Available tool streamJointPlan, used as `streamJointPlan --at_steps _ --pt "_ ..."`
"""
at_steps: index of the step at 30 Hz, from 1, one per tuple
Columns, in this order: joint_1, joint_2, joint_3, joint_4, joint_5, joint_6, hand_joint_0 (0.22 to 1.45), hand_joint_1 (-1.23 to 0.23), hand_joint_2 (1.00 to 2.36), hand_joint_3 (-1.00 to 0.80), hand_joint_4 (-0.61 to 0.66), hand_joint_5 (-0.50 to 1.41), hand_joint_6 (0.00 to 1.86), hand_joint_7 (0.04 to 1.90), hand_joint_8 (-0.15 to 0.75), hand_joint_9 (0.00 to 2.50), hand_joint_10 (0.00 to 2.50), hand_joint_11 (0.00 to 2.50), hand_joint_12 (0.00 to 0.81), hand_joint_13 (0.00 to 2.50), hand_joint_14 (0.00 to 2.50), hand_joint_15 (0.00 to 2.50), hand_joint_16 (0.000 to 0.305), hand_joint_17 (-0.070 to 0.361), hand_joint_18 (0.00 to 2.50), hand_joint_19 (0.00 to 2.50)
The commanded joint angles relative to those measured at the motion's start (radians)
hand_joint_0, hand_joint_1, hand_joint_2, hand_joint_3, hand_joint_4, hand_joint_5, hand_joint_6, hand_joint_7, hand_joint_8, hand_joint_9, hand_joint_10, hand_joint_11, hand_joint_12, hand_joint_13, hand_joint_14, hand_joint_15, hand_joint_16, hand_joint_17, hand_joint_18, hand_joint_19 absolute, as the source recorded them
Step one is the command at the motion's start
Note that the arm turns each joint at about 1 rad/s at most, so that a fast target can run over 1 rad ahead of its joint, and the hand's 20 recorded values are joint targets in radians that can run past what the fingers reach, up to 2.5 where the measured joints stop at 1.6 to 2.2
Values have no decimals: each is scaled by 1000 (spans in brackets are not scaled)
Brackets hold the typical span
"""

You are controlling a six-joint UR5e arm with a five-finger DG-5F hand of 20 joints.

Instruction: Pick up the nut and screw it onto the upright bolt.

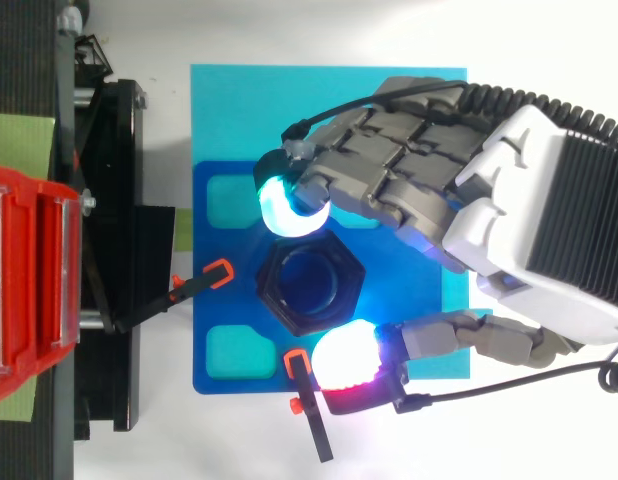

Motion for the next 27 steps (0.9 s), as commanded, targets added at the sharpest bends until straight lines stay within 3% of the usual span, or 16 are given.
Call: streamJointPlan --at_steps 1,27 --pt "0 -3 0 -3 -1 1 564 -635 1000 -500 289 -134 503 1121 343 713 6 195 387 731 6 183 46 104 585 222" --pt "-5 -9 0 12 -3 1 564 -634 1000 -500 289 -133 503 1118 349 715 6 190 384 734 8 177 46 104 586 229"
